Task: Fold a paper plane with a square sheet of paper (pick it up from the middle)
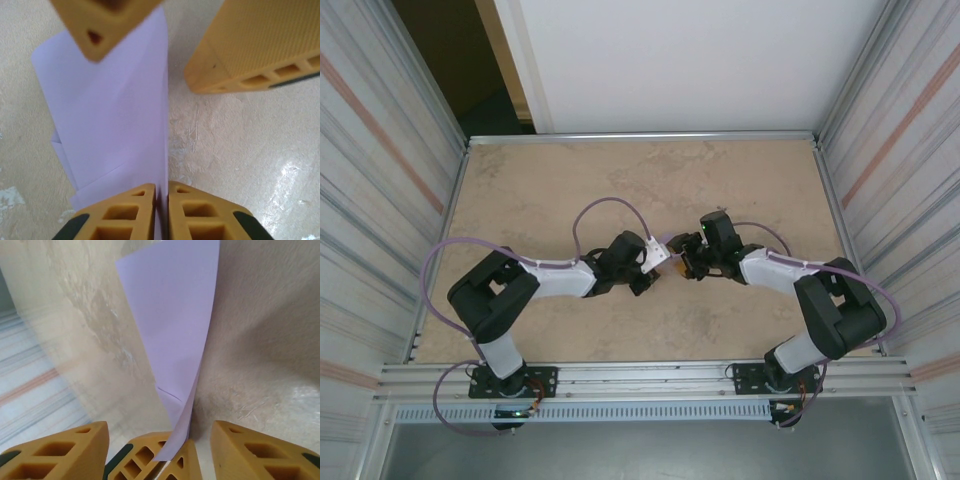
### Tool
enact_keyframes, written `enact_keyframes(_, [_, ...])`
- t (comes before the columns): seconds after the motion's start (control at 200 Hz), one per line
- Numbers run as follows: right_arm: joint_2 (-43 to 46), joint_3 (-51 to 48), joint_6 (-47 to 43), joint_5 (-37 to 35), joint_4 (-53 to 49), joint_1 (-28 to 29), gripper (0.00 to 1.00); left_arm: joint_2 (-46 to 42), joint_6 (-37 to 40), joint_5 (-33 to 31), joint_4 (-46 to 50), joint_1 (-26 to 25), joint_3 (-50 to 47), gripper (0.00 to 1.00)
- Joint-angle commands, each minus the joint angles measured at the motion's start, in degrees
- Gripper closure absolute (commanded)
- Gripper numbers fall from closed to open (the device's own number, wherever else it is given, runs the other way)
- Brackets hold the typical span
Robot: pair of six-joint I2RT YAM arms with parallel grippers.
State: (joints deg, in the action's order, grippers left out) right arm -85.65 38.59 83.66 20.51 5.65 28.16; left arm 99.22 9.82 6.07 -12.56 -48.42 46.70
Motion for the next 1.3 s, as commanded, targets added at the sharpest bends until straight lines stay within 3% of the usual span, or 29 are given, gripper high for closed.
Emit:
enact_keyframes(0.0, [3.8, 1.2, -3.3, -1.9, -5.0, -1.9, 0.39, -1.1, -1.5, 1.5, -1.8, 1.1, -1.5, 0.9])
enact_keyframes(0.215, [9.1, 0.2, -10.4, -6.1, -11.0, -5.5, 0.34, -1.9, -6.1, 8.2, -1.7, 3.7, -1.9, 0.97])
enact_keyframes(0.621, [11.6, -2.3, -28.7, -4.8, -9.5, -5.7, 0.31, -0.2, -26.4, 25.5, -0.4, 9.2, 0.4, 1.0])
enact_keyframes(1.293, [-1.4, 3.1, -34.7, -1.2, -5.4, 0.6, 0.25, 5.5, -49.7, 34.6, -8.6, 12.2, 0.7, 1.0])
